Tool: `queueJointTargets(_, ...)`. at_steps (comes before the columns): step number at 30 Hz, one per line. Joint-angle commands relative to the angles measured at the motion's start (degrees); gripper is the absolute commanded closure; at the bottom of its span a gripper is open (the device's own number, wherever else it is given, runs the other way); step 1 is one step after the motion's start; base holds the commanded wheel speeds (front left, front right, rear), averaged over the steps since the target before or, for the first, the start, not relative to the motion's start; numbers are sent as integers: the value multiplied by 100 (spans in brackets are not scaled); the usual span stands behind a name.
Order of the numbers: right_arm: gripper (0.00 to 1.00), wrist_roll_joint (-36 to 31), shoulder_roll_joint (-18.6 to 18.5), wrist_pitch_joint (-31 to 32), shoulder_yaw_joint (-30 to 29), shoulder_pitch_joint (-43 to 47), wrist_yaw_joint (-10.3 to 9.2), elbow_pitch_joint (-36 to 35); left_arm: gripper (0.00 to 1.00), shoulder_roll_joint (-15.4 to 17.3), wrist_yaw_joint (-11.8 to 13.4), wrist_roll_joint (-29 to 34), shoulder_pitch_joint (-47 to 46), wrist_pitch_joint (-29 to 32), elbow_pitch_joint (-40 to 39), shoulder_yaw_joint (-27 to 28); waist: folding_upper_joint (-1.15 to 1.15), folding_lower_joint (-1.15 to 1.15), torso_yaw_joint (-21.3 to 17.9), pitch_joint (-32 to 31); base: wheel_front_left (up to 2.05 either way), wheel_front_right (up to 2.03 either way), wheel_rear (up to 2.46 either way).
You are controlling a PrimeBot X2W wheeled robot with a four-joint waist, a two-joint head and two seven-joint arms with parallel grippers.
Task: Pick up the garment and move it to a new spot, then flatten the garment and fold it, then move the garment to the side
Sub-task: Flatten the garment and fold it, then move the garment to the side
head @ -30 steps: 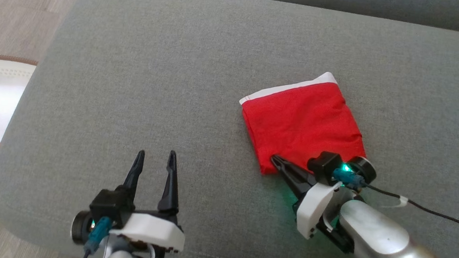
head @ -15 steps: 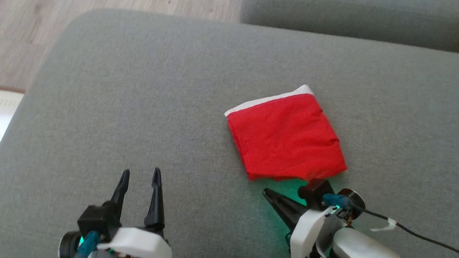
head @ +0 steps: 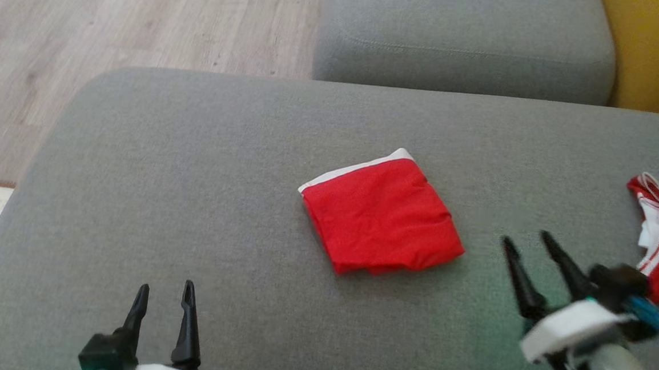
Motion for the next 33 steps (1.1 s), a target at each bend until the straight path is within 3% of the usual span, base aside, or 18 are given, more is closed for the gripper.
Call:
queueJointTargets(1, 0, -230, -36, -94, -418, 236, 43, -335, 0, 3, -72, 96, -145, -70, -192, 250, 0, 0, -61, -51, 0, 0, 0)
queueJointTargets(7, 0, -1018, 204, -99, -1527, 1079, 43, -692, 0, 9, -303, 229, -53, -70, -199, 382, 0, 0, -125, -110, 0, 0, 0)
queueJointTargets(13, 0, -1318, 682, -100, -2044, 1522, 43, -884, 0, 11, -567, 301, -74, -70, -108, 436, 0, 0, -184, -122, 0, 0, 0)
queueJointTargets(22, 0, -1492, 1030, -65, -2231, 1677, 43, -1043, 0, -4, -702, 364, -127, -70, -25, 516, 0, 0, -286, -57, 0, 0, 0)
queueJointTargets(30, 0, -1529, 1071, 12, -2254, 1666, 43, -1127, 0, -22, -721, 394, -143, -70, 48, 498, 0, 0, -259, -19, 0, 0, 0)
queueJointTargets(33, 0, -1335, 1010, 301, -2092, 1414, 43, -1287, 0, -28, -709, 386, -167, -70, 53, 475, 0, 0, -214, 68, 0, 0, 0)
